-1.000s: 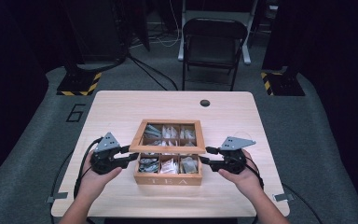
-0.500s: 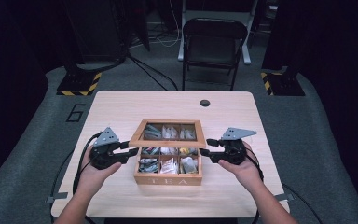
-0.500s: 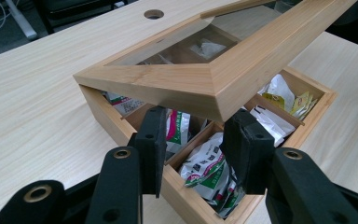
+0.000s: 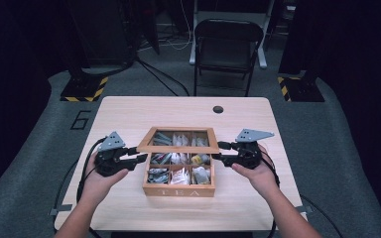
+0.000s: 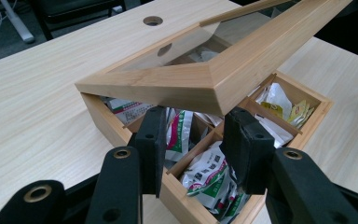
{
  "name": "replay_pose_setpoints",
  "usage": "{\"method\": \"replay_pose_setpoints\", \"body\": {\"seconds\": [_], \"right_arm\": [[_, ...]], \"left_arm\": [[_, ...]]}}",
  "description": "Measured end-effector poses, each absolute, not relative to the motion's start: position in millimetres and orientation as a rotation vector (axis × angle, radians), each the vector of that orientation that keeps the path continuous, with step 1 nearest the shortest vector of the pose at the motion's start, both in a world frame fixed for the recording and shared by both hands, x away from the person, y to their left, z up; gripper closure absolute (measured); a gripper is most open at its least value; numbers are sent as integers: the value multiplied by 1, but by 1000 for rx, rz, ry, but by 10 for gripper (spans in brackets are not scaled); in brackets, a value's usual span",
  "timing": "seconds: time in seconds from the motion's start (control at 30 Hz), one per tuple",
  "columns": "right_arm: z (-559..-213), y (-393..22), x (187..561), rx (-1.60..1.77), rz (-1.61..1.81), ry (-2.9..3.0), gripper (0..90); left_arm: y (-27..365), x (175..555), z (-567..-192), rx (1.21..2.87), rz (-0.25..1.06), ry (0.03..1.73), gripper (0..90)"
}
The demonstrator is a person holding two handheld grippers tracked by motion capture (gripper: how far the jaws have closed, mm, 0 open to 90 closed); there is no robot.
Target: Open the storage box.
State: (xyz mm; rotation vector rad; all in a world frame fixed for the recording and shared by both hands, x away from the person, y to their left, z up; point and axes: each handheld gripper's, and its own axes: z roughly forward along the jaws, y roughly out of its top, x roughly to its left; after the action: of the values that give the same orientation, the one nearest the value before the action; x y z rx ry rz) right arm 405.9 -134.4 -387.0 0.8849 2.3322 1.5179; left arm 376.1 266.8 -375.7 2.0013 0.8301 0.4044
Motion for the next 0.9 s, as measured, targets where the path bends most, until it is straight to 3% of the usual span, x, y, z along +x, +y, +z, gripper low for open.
{"method": "replay_pose_setpoints", "body": {"seconds": [0.9], "right_arm": [[-361, -134, 427, 927, 1552, 2305, 537]], "left_arm": [[267, 425, -385, 1995, 462, 845, 569]]}}
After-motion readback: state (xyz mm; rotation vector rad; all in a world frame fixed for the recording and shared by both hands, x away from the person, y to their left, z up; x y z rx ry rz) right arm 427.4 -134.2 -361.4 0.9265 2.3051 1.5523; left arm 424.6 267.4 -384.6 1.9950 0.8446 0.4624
